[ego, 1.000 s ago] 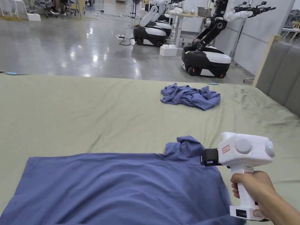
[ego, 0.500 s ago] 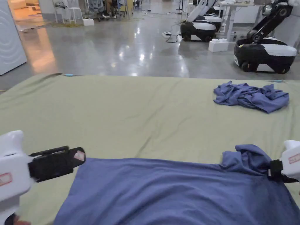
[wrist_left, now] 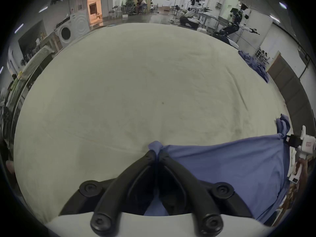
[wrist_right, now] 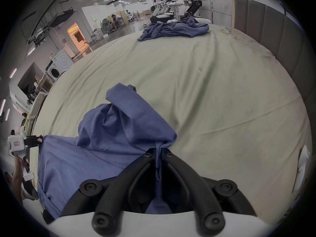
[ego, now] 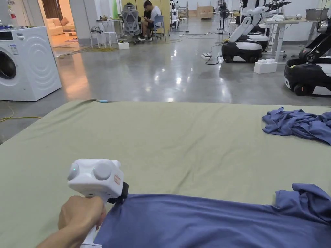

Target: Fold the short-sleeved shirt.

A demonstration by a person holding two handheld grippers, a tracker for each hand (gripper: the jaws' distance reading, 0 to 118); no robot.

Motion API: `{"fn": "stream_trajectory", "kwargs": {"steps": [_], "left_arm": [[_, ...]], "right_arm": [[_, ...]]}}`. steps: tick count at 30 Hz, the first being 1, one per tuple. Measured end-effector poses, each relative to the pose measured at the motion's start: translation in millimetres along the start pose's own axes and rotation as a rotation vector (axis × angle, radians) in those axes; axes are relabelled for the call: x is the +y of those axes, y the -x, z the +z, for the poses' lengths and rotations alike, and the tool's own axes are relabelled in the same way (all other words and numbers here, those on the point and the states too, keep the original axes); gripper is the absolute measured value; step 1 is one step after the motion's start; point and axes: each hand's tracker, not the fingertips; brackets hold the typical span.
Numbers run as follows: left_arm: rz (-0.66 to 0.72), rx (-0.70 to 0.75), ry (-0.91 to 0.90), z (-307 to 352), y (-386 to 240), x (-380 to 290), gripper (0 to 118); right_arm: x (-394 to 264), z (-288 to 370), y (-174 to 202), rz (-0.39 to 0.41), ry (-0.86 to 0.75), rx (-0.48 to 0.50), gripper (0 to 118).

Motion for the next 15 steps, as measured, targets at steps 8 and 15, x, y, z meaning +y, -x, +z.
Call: {"fn": "stream_trajectory", "kwargs": {"steps": [8, 15], "left_arm": [[-0.104, -0.112, -0.071, 45.0, -3.7, -12.1, 3], [-0.089, -0.288, -0.174, 145.7, 33.6, -72.8, 3]], "right_arm": [[-6.0, 41.4, -1.2, -0.008, -0.097, 0.103, 7], [-52.5, 146.2, -11.2, 0.068, -0.226, 0.223, 7]]}}
